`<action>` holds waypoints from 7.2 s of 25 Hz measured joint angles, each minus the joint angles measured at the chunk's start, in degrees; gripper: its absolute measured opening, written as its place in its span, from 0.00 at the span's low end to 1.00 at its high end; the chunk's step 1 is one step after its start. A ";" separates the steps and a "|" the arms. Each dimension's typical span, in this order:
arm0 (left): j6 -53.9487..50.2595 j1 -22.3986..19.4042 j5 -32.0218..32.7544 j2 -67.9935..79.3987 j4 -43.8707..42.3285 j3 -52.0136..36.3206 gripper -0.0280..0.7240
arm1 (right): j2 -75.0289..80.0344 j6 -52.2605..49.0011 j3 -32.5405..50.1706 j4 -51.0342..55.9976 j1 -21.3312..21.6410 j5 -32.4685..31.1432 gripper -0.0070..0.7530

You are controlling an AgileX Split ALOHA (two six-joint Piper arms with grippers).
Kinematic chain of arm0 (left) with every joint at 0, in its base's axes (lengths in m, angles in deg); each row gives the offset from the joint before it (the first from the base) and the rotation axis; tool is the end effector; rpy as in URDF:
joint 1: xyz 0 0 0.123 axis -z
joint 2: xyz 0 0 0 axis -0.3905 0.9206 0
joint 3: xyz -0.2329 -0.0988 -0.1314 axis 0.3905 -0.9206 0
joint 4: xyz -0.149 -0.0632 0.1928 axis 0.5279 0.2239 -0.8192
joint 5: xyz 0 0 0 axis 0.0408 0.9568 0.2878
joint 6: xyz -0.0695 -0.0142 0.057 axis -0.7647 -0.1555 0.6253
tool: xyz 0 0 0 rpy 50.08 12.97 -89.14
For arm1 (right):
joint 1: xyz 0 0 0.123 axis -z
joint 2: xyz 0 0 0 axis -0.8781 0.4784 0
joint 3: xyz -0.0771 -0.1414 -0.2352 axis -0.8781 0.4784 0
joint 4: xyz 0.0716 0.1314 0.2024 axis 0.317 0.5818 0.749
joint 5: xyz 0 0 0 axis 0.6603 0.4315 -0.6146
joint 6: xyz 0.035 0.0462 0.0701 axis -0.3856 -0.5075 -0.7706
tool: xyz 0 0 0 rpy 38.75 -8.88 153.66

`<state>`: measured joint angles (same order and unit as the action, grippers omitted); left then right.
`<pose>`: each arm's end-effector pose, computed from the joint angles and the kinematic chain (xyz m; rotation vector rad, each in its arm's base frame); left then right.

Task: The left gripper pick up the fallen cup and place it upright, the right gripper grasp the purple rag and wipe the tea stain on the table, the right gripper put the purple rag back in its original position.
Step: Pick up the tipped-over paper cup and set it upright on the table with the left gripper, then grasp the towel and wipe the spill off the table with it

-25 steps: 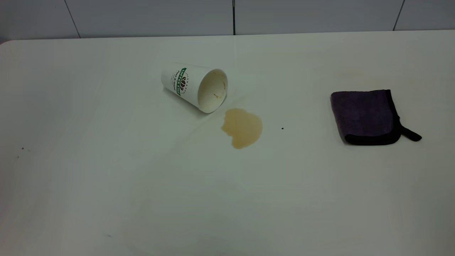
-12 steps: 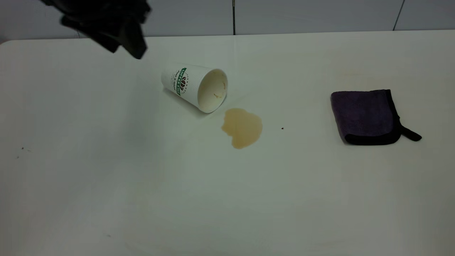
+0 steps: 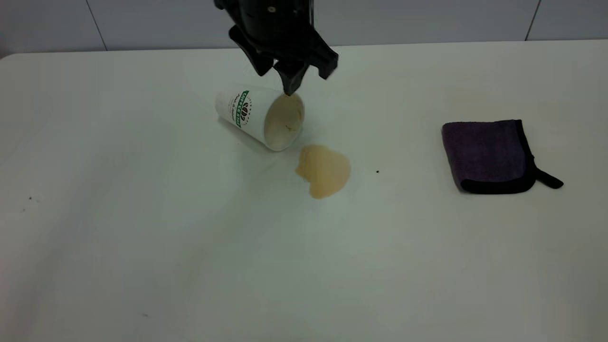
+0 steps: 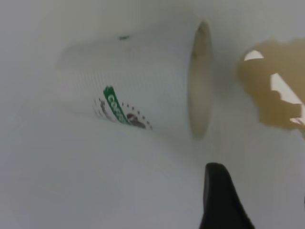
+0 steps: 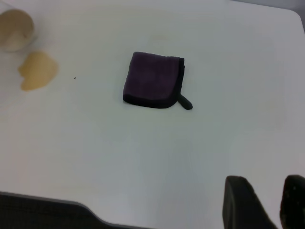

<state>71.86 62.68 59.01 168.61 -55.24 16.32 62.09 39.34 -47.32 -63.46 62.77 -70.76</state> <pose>0.3941 -0.2942 0.1268 0.9584 2.4684 0.1944 -0.0091 0.0069 0.2660 -0.1659 2.1042 -0.0207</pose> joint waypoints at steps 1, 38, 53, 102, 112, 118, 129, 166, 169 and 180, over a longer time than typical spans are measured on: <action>-2.19 1.28 1.12 2.06 -3.64 2.60 0.65 | 0.00 0.00 0.00 0.00 0.00 0.00 0.32; -28.11 2.28 7.60 20.32 -32.22 12.45 0.60 | 0.00 -0.23 0.00 0.00 0.00 0.00 0.32; -28.00 0.98 17.85 19.90 -37.10 12.51 0.01 | 0.00 -0.23 0.00 0.00 0.00 0.00 0.32; 27.55 -23.74 10.17 10.48 36.68 12.51 0.15 | 0.00 -0.25 0.00 0.00 0.00 0.00 0.32; 27.62 -23.74 9.11 10.66 36.63 13.95 0.42 | 0.00 -0.30 0.00 0.00 0.00 0.00 0.32; 27.62 -23.56 13.45 10.70 36.63 20.54 0.56 | 0.00 -0.30 0.00 0.00 0.00 0.00 0.32; 25.02 -21.77 25.76 10.69 34.98 40.78 0.58 | 0.00 -0.30 0.00 0.00 0.00 0.00 0.32; 9.95 -15.70 25.81 -81.73 19.98 -37.03 0.58 | 0.00 -0.37 0.00 0.00 0.00 0.00 0.32; 7.89 -15.70 25.81 -87.88 19.72 -46.49 0.58 | 0.00 -0.37 0.00 0.00 0.00 0.00 0.32; 6.77 -15.70 25.58 -101.30 18.80 -67.70 0.69 | 0.00 -0.37 0.00 0.00 0.00 0.00 0.32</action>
<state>78.63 46.98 84.59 67.31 -36.44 -51.38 62.09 38.98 -47.32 -63.46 62.77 -70.76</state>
